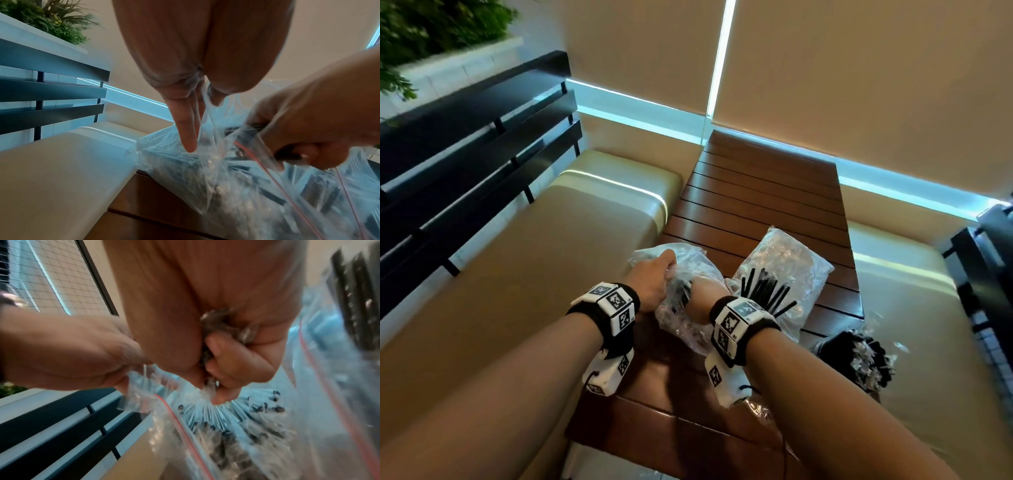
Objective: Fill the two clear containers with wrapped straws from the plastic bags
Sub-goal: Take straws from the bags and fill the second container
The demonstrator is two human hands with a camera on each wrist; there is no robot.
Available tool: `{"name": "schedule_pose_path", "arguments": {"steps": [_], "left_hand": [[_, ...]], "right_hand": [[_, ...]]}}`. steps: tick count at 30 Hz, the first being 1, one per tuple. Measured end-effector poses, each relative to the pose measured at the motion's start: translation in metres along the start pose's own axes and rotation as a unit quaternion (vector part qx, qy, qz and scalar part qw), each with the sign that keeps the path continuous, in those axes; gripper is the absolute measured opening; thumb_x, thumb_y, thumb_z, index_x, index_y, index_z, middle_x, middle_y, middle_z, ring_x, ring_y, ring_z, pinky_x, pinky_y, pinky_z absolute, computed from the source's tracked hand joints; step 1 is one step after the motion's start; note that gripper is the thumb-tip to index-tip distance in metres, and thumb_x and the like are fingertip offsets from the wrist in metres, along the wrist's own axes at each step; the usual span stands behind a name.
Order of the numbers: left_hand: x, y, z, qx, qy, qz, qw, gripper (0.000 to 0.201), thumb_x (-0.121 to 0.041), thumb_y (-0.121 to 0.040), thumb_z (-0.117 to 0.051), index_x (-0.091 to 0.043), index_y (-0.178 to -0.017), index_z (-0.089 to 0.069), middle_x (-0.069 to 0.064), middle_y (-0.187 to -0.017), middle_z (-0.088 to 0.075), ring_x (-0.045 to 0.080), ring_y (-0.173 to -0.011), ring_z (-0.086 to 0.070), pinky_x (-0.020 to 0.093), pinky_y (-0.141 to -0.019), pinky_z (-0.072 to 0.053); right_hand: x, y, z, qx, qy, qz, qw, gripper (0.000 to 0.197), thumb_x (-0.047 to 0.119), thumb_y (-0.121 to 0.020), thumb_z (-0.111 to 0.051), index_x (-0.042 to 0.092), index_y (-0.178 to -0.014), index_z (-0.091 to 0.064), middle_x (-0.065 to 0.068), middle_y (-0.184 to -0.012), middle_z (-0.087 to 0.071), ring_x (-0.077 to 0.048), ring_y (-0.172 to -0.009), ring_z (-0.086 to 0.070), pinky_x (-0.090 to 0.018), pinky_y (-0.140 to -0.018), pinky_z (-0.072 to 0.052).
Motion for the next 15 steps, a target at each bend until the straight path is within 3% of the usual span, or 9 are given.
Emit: {"name": "schedule_pose_path", "arguments": {"steps": [3, 6, 9, 11, 13, 15], "left_hand": [[-0.004, -0.010, -0.003, -0.015, -0.018, 0.006, 1.000, 0.022, 0.001, -0.089, -0.046, -0.020, -0.094, -0.039, 0.004, -0.071, -0.049, 0.026, -0.068, -0.049, 0.036, -0.063, -0.040], [-0.006, -0.012, -0.008, -0.010, -0.029, 0.017, 0.999, 0.020, -0.001, -0.088, -0.048, -0.018, -0.095, -0.040, -0.001, -0.072, -0.047, 0.024, -0.070, -0.050, 0.031, -0.059, -0.035], [-0.010, -0.013, -0.010, 0.004, -0.054, 0.034, 0.998, 0.018, -0.008, -0.090, -0.048, -0.011, -0.107, -0.042, 0.009, -0.086, -0.056, 0.029, -0.078, -0.055, 0.032, -0.064, -0.035], [-0.016, -0.015, -0.008, 0.008, -0.081, 0.056, 0.995, 0.023, -0.010, -0.093, -0.048, -0.008, -0.114, -0.041, 0.013, -0.093, -0.058, 0.031, -0.082, -0.056, 0.031, -0.067, -0.035], [-0.020, -0.018, -0.011, 0.007, -0.109, 0.066, 0.992, 0.026, -0.011, -0.094, -0.048, -0.006, -0.117, -0.040, 0.017, -0.103, -0.062, 0.034, -0.092, -0.061, 0.033, -0.071, -0.040], [-0.022, -0.019, -0.013, 0.014, -0.148, 0.083, 0.985, 0.025, -0.014, -0.095, -0.047, -0.004, -0.117, -0.042, 0.021, -0.110, -0.061, 0.036, -0.098, -0.060, 0.037, -0.079, -0.046]], "right_hand": [[-0.015, 0.023, 0.015, 0.015, 0.053, 0.009, 0.998, 0.026, 0.013, -0.094, -0.054, 0.000, -0.116, -0.060, -0.017, -0.116, -0.062, -0.032, -0.110, -0.060, -0.033, -0.080, -0.047], [-0.037, 0.057, 0.037, 0.031, 0.069, 0.019, 0.997, 0.020, 0.010, -0.091, -0.052, 0.002, -0.107, -0.061, -0.014, -0.102, -0.063, -0.030, -0.096, -0.063, -0.030, -0.071, -0.048], [-0.062, 0.090, 0.064, 0.051, 0.063, 0.016, 0.997, 0.017, 0.018, -0.094, -0.054, 0.007, -0.104, -0.062, -0.011, -0.097, -0.063, -0.024, -0.084, -0.057, -0.025, -0.064, -0.044], [-0.077, 0.111, 0.083, 0.070, 0.046, 0.012, 0.996, 0.018, 0.022, -0.095, -0.054, 0.012, -0.108, -0.062, -0.008, -0.103, -0.066, -0.022, -0.089, -0.059, -0.028, -0.073, -0.047], [-0.091, 0.131, 0.099, 0.069, 0.020, 0.006, 0.997, 0.006, 0.023, -0.096, -0.054, 0.021, -0.100, -0.058, 0.000, -0.095, -0.064, -0.017, -0.085, -0.059, -0.028, -0.072, -0.047], [-0.101, 0.147, 0.113, 0.053, -0.009, 0.011, 0.998, 0.012, 0.024, -0.097, -0.054, 0.030, -0.087, -0.052, 0.009, -0.084, -0.059, -0.007, -0.076, -0.054, -0.024, -0.066, -0.040]]}}
Point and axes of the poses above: each hand's wrist, its own y-axis away from the middle knuckle, its own z-axis out of the back of the hand, x = y × z, the point moved 1 cm from there along -y, towards the middle knuckle
